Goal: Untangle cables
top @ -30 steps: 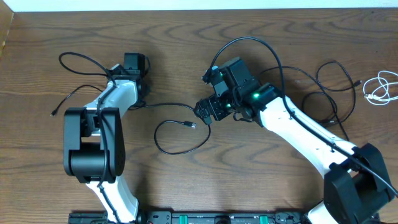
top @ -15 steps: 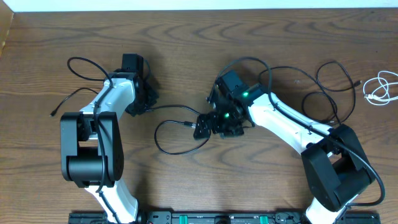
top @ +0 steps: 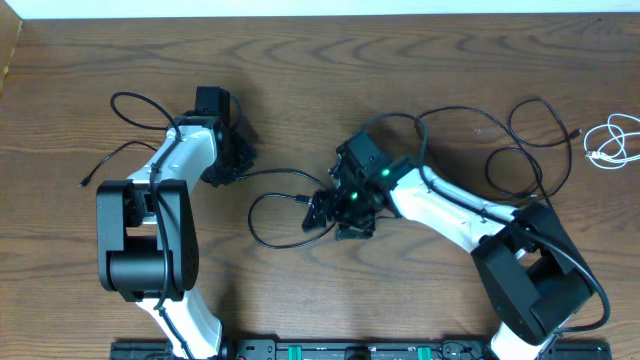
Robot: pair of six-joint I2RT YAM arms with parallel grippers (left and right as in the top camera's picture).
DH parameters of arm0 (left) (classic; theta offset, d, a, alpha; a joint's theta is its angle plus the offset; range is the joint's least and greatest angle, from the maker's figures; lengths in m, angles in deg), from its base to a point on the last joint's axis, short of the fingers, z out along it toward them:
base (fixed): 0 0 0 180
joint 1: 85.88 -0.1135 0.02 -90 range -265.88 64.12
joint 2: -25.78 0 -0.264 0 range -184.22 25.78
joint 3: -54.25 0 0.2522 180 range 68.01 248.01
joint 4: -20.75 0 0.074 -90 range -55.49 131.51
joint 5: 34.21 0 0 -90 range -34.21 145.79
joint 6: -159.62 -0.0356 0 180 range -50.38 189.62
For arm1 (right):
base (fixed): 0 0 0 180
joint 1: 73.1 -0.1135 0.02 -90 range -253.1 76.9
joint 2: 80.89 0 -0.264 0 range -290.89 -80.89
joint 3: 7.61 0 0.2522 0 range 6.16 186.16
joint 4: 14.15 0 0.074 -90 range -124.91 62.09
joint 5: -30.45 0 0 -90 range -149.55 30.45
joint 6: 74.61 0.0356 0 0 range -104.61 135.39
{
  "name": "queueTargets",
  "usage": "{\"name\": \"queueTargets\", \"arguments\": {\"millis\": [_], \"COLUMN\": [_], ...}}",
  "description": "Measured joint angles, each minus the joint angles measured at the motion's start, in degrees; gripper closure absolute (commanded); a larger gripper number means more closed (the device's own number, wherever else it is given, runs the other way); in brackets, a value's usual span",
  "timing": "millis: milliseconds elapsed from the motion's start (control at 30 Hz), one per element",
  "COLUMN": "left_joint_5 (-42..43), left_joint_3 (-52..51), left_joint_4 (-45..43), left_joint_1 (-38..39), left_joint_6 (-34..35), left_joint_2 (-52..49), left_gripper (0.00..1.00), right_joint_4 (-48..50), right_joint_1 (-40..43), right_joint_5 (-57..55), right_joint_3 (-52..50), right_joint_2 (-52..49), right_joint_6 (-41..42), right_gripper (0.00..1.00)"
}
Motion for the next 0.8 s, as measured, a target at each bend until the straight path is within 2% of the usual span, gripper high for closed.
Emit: {"name": "queueTargets", "arguments": {"millis": [67,100,200,300,467,667,733,800], "left_joint_5": [0.28,0.48,2.1,4.87,8.72,11.15,12.0,13.18], "left_joint_3": [0.0,0.0,0.0,-0.02,-0.09,-0.35,-0.46,-0.63], "left_joint_4": [0.04,0.04,0.22,0.46,2.34,3.98,4.09,4.02], "left_joint_1": [0.0,0.0,0.0,0.02,1.31,6.32,8.17,10.14], "left_joint_6": [0.0,0.0,0.0,-0.07,-0.04,-0.02,-0.02,-0.02], "left_joint_2": [0.0,0.0,0.0,0.0,-0.07,-0.07,-0.09,-0.09], "left_gripper": [0.75,0.75,0.78,0.78,0.79,0.79,0.79,0.79], "right_joint_4": [3.06,3.54,7.89,10.64,13.42,13.9,13.99,14.75], "right_joint_1": [-0.42,-0.59,-0.85,-1.03,-1.11,-1.11,-1.11,-1.11], "right_joint_5": [-1.57,-2.01,-5.49,-9.7,-13.88,-15.3,-15.15,-14.75], "right_joint_3": [-2.34,-2.82,-5.38,-6.08,-6.08,-6.05,-5.92,-5.73], "right_joint_2": [0.0,0.0,-0.04,-0.07,-0.07,-0.26,-0.52,-0.98], "right_joint_6": [3.85,4.83,8.5,10.25,11.8,13.22,13.7,14.01], "right_gripper": [0.64,0.65,0.58,0.58,0.6,0.61,0.63,0.69]}}
